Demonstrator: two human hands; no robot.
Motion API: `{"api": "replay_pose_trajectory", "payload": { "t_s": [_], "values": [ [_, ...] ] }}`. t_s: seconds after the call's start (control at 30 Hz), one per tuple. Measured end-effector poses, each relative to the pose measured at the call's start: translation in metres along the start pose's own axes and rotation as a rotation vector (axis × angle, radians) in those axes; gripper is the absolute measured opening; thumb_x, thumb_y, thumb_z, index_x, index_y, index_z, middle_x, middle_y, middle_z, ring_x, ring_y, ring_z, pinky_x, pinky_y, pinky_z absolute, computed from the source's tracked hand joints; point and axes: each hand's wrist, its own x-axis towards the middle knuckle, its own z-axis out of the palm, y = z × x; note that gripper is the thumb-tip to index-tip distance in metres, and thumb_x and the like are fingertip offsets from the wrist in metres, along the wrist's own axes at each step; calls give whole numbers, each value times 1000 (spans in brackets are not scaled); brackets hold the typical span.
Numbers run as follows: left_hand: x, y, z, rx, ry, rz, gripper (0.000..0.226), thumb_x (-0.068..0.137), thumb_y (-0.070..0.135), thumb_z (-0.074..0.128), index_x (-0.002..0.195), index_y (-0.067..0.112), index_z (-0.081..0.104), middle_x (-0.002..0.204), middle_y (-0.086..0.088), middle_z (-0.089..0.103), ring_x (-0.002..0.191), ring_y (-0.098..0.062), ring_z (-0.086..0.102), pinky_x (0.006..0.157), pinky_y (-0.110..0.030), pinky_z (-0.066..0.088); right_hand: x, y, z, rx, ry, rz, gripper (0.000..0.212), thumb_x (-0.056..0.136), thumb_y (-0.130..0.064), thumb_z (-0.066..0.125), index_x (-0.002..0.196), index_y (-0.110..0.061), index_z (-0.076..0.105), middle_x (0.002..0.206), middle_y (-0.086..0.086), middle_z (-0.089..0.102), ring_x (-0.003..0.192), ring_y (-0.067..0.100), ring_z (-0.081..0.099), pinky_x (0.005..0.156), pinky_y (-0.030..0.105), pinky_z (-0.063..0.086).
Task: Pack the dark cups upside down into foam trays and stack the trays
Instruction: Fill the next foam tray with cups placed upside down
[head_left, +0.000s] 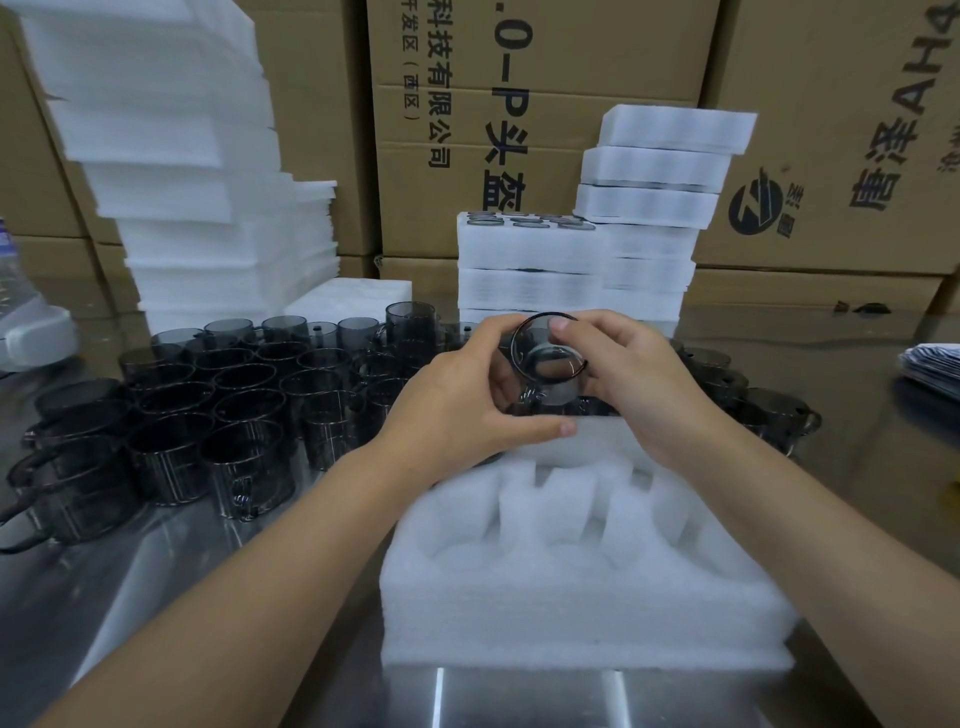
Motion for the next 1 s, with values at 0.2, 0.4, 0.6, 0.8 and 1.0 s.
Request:
{"api": "replay_pose_trajectory", "payload": {
  "t_s": [0.2,0.4,0.6,0.8,1.0],
  "values": [
    [0,-1,-1,-2,-59,17,93,57,54,82,136,46,34,79,14,59,78,-6,60,74,-41,52,2,-1,-1,49,19,70,17,92,-28,60,91,-13,69,91,2,69,67,16,68,66,28,56],
    [-2,4,0,-65,-49,5,71,65,72,56,128,41,45,79,13,63,76,-4,61,74,-40,53,1,-4,-4,11,16,81,26,90,-28,61,98,-5,70,88,6,69,71,21,67,66,32,56],
    [-3,8,-2,-178,-53,-19,37,78,53,55,104,29,64,74,-4,70,74,-24,67,79,-49,51,0,-6,-10,-123,-174,112,18,83,-20,68,68,-17,58,56,-8,60,53,7,59,47,16,44],
    [-2,8,-2,-186,-77,-49,26,79,49,58,91,28,69,77,-10,69,77,-31,65,75,-51,51,0,-4,-15,-296,-245,38,21,80,-22,70,65,-19,55,61,-6,59,62,7,52,59,18,39],
    [-1,7,-2,-159,-50,-74,24,78,49,56,85,33,72,82,1,73,79,-19,66,78,-45,53,1,2,-17,-377,-227,69,24,75,-31,72,63,-19,55,66,-2,60,69,9,53,67,26,39]
  ]
}}
